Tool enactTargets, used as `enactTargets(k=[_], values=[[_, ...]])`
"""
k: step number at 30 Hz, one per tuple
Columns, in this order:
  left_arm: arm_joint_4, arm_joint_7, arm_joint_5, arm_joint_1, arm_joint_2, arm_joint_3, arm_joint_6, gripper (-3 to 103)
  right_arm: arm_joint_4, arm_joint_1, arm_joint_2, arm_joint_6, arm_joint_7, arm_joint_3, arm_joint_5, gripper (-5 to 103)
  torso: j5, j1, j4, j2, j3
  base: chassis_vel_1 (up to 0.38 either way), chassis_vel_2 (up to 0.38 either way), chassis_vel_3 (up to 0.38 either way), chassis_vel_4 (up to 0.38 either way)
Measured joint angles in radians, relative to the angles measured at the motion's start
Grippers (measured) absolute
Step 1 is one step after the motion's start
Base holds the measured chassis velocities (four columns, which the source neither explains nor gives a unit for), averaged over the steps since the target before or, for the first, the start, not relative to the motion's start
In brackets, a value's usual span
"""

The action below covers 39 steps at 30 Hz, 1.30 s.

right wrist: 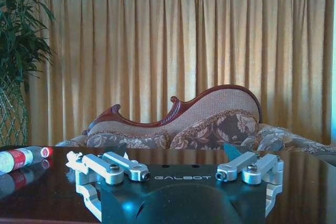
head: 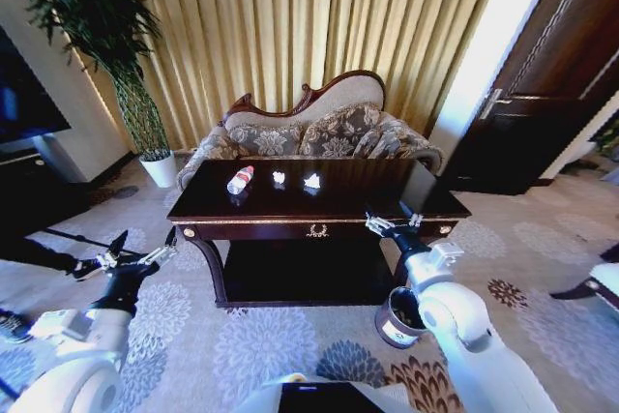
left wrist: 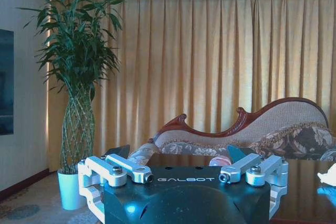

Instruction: Move to the front of the table and place the trash on the table into the trash bin.

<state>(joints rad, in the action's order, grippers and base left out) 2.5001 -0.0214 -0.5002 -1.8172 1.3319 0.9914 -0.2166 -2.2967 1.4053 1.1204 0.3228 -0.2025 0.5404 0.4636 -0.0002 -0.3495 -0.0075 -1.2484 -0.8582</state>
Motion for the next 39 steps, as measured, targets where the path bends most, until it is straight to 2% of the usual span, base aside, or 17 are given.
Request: enactTargets(k=[29, 39], values=[[0.000, 0.000, -0.002, 0.001, -0.010, 0.011, -0.005, 100, 0.004, 0.022, 0.000, 0.006, 0.004, -0.020, -0.003, 100, 0.0000, 0.000, 0.0001, 0.000, 0.000, -0.112, 0.112, 0.111, -0.111], [0.000, 0.003, 0.000, -0.007, -0.005, 0.005, -0.003, 100, 0.038, -0.007, -0.052, 0.020, 0.049, -0.078, 0.053, 100, -0.0001, -0.001, -0.0001, 0.000, 0.000, -0.060, 0.049, 0.053, -0.053]])
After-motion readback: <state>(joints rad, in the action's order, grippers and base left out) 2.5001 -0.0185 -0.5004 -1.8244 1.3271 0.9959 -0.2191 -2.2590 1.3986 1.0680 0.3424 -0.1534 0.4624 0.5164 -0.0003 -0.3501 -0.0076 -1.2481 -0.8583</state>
